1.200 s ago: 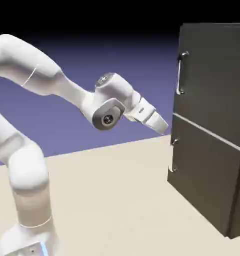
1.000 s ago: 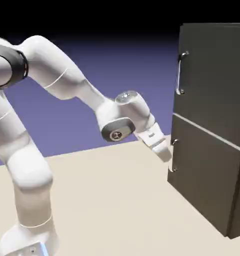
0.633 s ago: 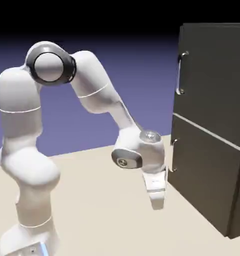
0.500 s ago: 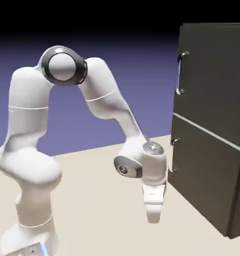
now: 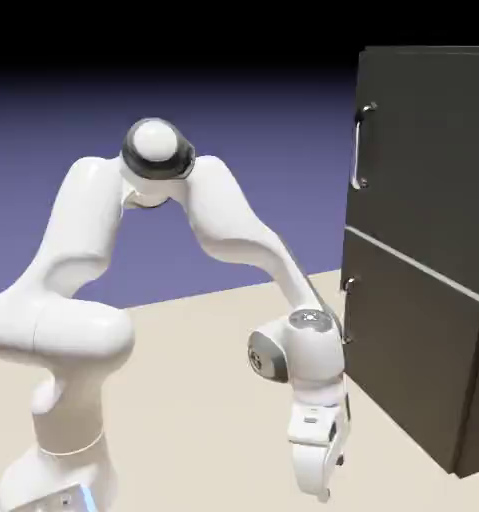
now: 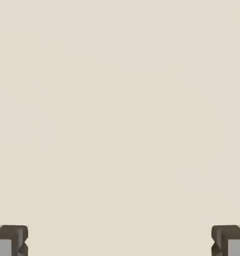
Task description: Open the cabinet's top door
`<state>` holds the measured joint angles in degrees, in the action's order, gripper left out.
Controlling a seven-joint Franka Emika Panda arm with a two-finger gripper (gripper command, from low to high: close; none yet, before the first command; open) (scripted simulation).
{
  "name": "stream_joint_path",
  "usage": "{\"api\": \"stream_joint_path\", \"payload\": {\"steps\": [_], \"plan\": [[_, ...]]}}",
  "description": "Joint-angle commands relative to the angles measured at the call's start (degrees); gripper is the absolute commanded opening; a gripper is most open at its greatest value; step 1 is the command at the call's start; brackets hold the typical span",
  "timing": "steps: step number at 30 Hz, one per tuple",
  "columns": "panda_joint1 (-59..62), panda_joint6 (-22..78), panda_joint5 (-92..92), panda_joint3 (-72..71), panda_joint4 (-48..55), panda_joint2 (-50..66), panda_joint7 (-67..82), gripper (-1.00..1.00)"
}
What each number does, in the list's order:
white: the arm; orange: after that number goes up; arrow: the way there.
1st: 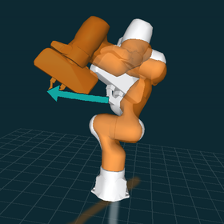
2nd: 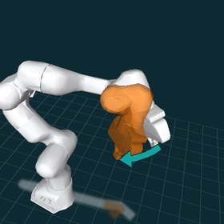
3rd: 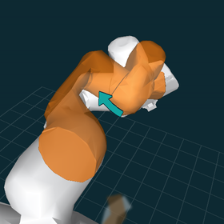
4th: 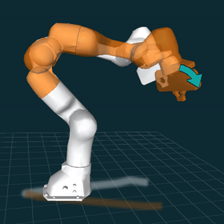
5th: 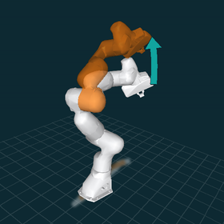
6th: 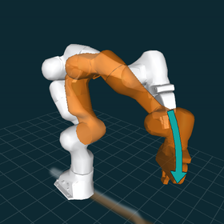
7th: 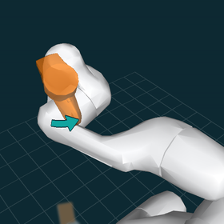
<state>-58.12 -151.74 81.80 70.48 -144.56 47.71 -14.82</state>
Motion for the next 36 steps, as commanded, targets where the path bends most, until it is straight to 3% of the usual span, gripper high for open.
{"api": "stream_joint_path", "payload": {"steps": [1,25,32,33,36], "plan": [[-1.49,0.58,2.12,1.82,0.43,2.08,0.72,0.0],[-37.11,14.39,52.85,45.54,10.62,51.92,17.86,0.0],[-30.31,13.51,56.9,45.4,19.28,51.51,17.99,0.0],[-30.31,13.51,56.9,45.4,19.28,51.51,17.99,-1.0],[-32.58,17.64,59.29,46.24,15.13,51.69,21.4,-1.0]]}}
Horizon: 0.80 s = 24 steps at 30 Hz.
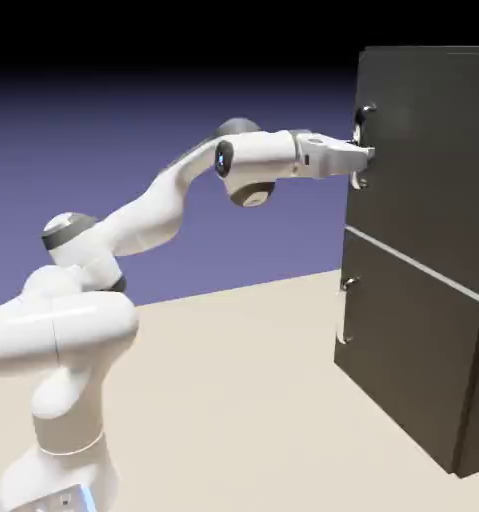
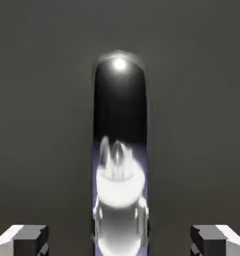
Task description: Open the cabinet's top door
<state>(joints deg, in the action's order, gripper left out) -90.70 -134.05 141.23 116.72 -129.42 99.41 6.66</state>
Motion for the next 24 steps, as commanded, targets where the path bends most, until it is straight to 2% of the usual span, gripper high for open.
{"api": "stream_joint_path", "payload": {"steps": [1,13,24], "plan": [[-1.1,2.13,0.85,0.46,-2.09,-0.01,1.54,-1.0],[-9.08,31.52,3.36,9.22,-23.39,-4.17,17.44,-1.0],[-4.34,58.94,-5.26,20.64,-31.52,-13.52,28.1,-1.0]]}}
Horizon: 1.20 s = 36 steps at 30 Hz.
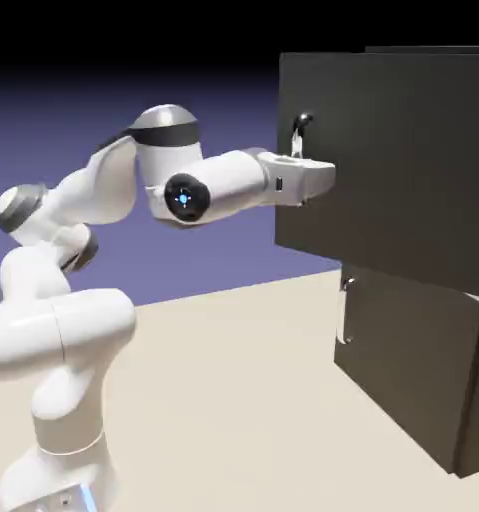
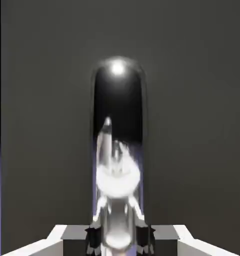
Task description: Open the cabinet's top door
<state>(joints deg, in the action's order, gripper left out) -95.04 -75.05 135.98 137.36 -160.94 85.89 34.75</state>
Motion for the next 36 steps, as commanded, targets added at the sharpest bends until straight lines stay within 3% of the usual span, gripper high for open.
{"api": "stream_joint_path", "payload": {"steps": [1,12,21,28,36], "plan": [[0.93,2.43,-1.11,0.95,-0.2,-1.15,0.98,-1.0],[15.72,29.85,-16.35,7.25,3.77,-17.84,14.38,-1.0],[33.75,48.32,-35.52,1.56,18.17,-36.37,32.45,-1.0],[44.28,51.55,-50.93,-7.95,32.31,-50.76,44.62,-1.0],[52.37,47.48,-63.26,-20.87,45.23,-67.37,48.06,-1.0]]}}
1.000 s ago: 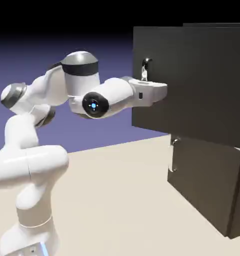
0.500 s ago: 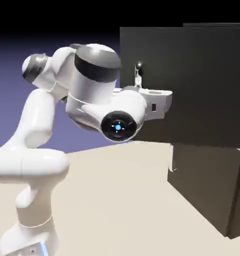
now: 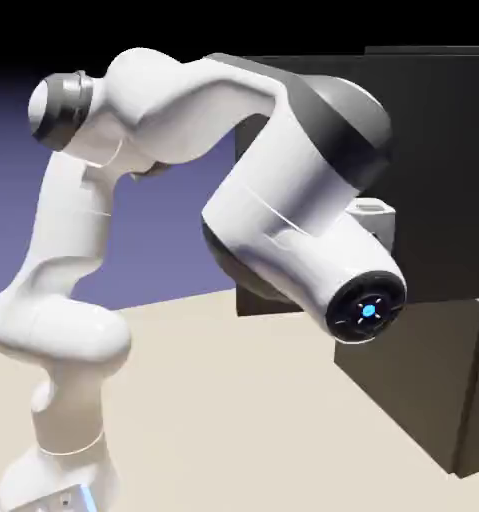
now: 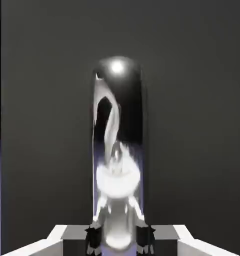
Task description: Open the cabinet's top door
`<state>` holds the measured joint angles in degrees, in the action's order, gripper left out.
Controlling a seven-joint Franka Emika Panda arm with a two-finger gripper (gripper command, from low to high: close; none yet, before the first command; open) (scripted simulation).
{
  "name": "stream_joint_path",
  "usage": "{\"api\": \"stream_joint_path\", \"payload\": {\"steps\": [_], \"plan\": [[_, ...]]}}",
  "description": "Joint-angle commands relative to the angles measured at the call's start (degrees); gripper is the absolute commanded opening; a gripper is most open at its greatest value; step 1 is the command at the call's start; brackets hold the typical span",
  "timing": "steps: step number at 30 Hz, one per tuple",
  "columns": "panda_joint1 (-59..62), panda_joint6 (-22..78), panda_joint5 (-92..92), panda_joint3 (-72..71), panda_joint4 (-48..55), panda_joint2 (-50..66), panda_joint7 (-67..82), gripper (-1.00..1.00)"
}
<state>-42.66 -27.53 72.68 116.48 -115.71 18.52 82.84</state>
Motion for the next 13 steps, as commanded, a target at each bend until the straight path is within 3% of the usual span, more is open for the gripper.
{"api": "stream_joint_path", "payload": {"steps": [1,13], "plan": [[0.73,-0.92,-1.14,-1.61,1.17,-2.08,-0.33,-1.0],[-4.92,-13.44,-13.52,-8.29,9.88,-27.0,-9.28,-1.0]]}}
